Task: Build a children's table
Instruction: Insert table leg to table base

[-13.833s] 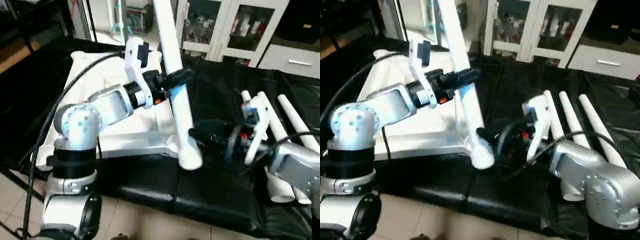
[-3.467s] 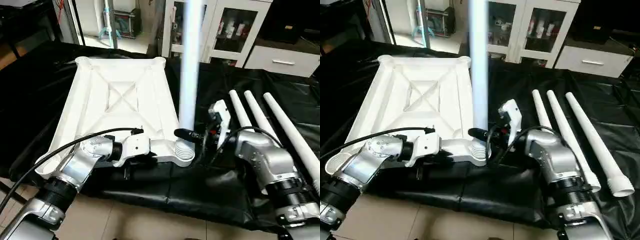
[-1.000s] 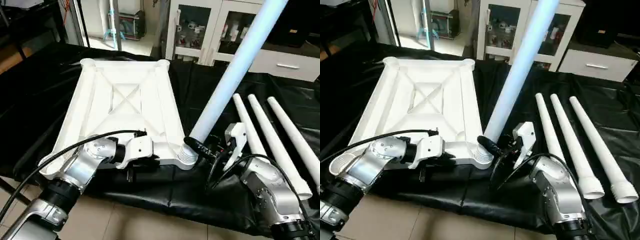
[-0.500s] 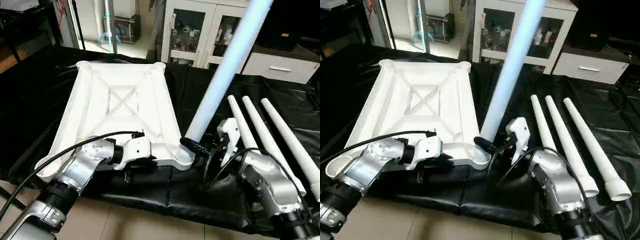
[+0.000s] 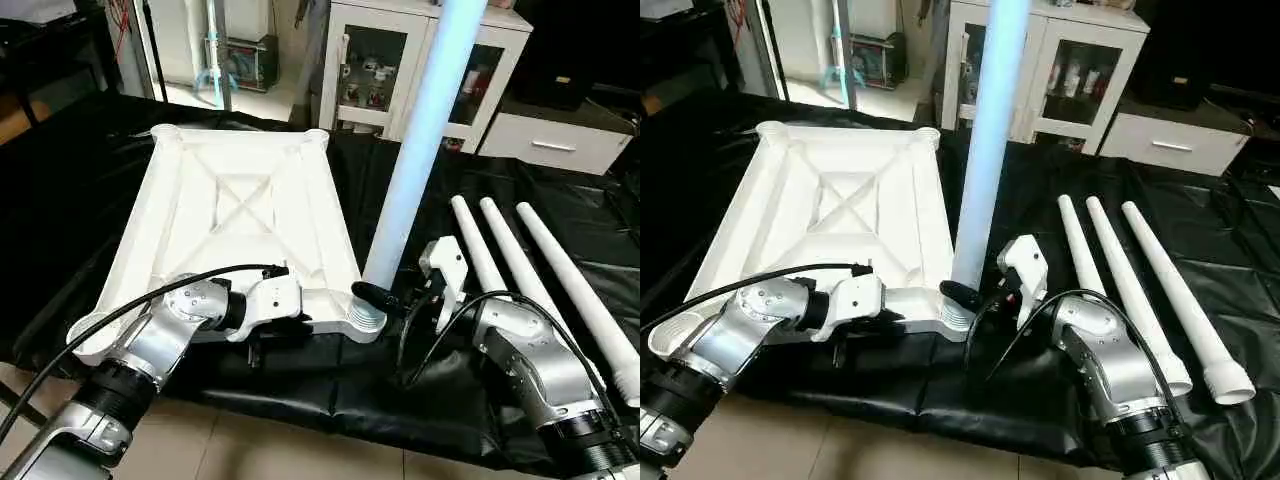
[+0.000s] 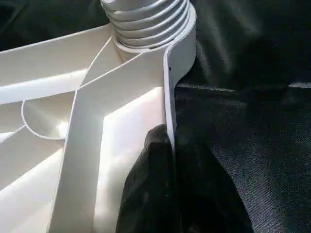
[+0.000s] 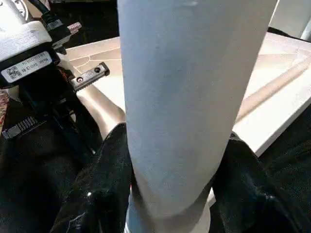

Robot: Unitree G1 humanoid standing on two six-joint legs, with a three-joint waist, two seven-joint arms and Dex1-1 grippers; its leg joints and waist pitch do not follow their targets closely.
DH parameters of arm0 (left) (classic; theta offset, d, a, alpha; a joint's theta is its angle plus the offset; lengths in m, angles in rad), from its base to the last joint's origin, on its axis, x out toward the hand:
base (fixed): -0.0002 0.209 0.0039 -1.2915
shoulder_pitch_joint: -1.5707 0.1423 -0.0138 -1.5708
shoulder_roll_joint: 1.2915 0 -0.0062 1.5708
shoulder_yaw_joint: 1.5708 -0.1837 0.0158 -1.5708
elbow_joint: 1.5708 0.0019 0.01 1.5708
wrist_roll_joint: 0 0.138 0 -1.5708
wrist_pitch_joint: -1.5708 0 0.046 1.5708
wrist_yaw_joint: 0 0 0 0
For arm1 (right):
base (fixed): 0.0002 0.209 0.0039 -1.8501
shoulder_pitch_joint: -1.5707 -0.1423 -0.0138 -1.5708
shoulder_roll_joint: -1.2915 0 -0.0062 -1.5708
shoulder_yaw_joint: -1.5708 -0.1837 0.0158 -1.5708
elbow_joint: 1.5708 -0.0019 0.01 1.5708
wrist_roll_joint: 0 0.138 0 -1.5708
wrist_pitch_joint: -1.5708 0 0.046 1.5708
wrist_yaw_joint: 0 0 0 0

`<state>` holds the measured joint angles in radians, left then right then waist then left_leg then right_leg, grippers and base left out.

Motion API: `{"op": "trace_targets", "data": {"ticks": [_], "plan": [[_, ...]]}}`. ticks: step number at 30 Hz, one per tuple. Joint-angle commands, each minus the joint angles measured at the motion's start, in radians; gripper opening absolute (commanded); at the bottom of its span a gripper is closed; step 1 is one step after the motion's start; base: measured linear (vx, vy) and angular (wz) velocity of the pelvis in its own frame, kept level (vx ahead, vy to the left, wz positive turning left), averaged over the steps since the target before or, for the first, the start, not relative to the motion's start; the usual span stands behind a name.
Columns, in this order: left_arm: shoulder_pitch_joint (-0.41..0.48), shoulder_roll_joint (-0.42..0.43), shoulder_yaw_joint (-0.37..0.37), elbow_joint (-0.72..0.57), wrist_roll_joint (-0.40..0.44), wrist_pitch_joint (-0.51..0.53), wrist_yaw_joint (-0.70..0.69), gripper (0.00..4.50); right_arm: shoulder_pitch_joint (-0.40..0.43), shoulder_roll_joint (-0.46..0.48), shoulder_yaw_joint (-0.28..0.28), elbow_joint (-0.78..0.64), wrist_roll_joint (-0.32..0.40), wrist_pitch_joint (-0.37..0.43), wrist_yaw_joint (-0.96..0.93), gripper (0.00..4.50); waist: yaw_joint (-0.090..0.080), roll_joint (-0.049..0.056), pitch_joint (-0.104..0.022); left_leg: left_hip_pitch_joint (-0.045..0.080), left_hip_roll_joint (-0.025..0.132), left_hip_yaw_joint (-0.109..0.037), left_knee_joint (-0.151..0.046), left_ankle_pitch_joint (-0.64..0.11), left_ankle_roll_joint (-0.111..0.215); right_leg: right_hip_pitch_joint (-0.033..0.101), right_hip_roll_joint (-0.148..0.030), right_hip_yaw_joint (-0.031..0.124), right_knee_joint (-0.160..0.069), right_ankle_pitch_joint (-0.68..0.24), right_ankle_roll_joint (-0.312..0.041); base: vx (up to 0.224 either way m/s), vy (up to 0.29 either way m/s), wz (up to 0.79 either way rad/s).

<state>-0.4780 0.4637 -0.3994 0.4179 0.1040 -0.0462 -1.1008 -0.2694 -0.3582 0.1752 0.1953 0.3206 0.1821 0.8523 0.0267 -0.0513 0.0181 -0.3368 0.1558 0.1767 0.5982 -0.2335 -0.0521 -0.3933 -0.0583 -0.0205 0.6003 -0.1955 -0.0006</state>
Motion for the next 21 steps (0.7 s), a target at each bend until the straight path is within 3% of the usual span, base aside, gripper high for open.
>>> {"op": "trace_targets", "data": {"ticks": [1,6,10,14,17,21], "plan": [[0.008,0.000,-0.014,0.001,0.000,-0.003,-0.012,0.05,0.056,-0.024,0.072,0.128,-0.093,0.095,-0.028,1.91,-0.004,0.015,-0.014,-0.001,0.079,-0.043,-0.105,-0.419,-0.026,0.005,-0.087,0.047,-0.098,-0.467,-0.129,0.000,0.000,0.00],[0.010,0.001,-0.010,0.000,0.003,-0.002,-0.010,0.05,0.070,-0.015,0.023,0.130,-0.074,0.083,-0.054,1.91,-0.004,0.015,-0.010,0.003,0.079,-0.045,-0.107,-0.450,-0.026,0.000,-0.089,0.049,-0.105,-0.526,-0.116,0.000,0.000,0.00],[0.011,0.003,-0.009,0.000,0.004,-0.001,-0.010,0.05,0.083,0.004,-0.032,0.124,-0.026,0.090,-0.074,1.91,-0.004,0.017,-0.010,0.003,0.080,-0.046,-0.110,-0.456,-0.029,0.000,-0.089,0.049,-0.106,-0.520,-0.114,0.000,0.000,0.00],[0.009,0.001,-0.009,0.003,0.005,-0.002,-0.011,0.05,0.101,0.007,-0.039,0.122,-0.015,0.086,-0.069,1.91,-0.005,0.019,-0.010,0.002,0.080,-0.044,-0.112,-0.450,-0.028,0.001,-0.087,0.048,-0.104,-0.474,-0.128,0.000,0.000,0.00],[0.005,-0.002,-0.011,0.007,0.005,-0.003,-0.013,0.05,0.109,0.004,-0.027,0.133,-0.039,0.073,-0.071,1.91,-0.005,0.019,-0.008,0.005,0.078,-0.045,-0.111,-0.477,-0.029,-0.002,-0.089,0.049,-0.111,-0.543,-0.111,0.000,0.000,0.00],[0.002,-0.002,-0.011,0.011,0.005,-0.005,-0.015,0.05,0.106,0.004,-0.020,0.126,-0.051,0.071,-0.068,1.91,-0.005,0.021,-0.008,0.003,0.080,-0.047,-0.114,-0.475,-0.030,-0.003,-0.088,0.049,-0.112,-0.543,-0.103,0.000,0.000,0.00]]}}
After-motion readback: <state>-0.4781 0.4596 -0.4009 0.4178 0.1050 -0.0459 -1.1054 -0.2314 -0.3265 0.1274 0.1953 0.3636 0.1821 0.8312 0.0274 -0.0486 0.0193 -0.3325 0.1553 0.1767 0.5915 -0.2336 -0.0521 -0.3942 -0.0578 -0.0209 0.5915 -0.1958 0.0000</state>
